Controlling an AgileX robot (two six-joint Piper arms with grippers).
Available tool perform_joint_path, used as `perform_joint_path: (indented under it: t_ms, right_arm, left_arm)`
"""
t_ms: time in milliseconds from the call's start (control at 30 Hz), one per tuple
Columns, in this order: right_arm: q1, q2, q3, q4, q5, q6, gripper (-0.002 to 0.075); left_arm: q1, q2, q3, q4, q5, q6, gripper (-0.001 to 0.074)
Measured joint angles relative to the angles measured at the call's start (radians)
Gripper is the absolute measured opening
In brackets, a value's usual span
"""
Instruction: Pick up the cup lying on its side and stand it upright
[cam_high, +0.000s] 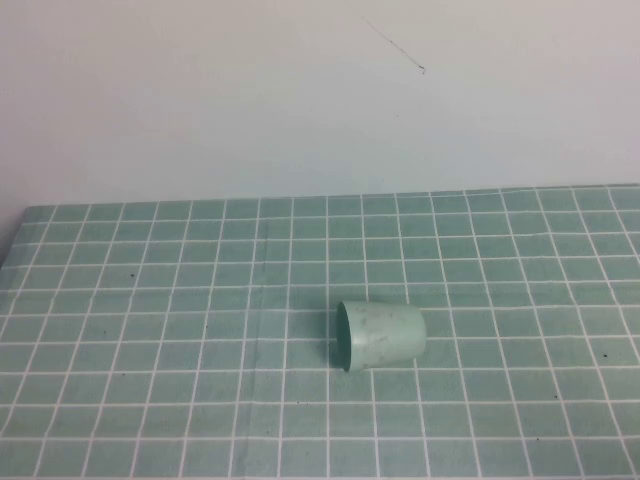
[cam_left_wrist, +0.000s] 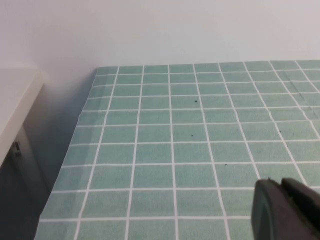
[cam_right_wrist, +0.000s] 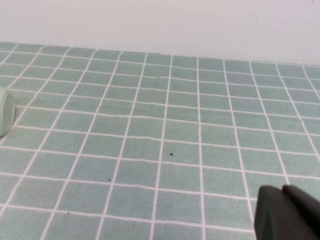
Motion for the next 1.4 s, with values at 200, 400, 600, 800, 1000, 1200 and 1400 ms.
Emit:
perform_joint_path:
  t_ms: [200,400,600,800,1000,1200,1400]
  right_arm:
    - [0.000,0.000,0.000,0.000,0.000,0.000,-0.0003]
    - [0.000,0.000,0.000,0.000,0.000,0.000,-0.0003]
    - [0.000,0.000,0.000,0.000,0.000,0.000,-0.0003]
    - [0.000,0.000,0.000,0.000,0.000,0.000,-0.0002]
    - [0.000,0.000,0.000,0.000,0.000,0.000,-0.0003]
    - [0.000,0.000,0.000,0.000,0.000,0.000,-0.0003]
    - [0.000,0.000,0.000,-0.024,-0.020,-0.003,-0.0003]
  left_arm:
    - [0.000,0.000,0.000,0.000,0.000,0.000,-0.0001]
    - [0.000,0.000,0.000,0.000,0.000,0.000,-0.0001]
    - [0.000,0.000,0.000,0.033,0.000,0.000,-0.0001]
    - [0.000,0.000,0.000,0.050,-0.079,0.000,-0.0001]
    - [0.000,0.000,0.000,0.051,-0.341,0.000,-0.0001]
    - [0.000,0.000,-0.002,0.052,-0.543,0.000,-0.0001]
    - [0.000,0.000,-0.002,0.052,-0.579,0.000,-0.0001]
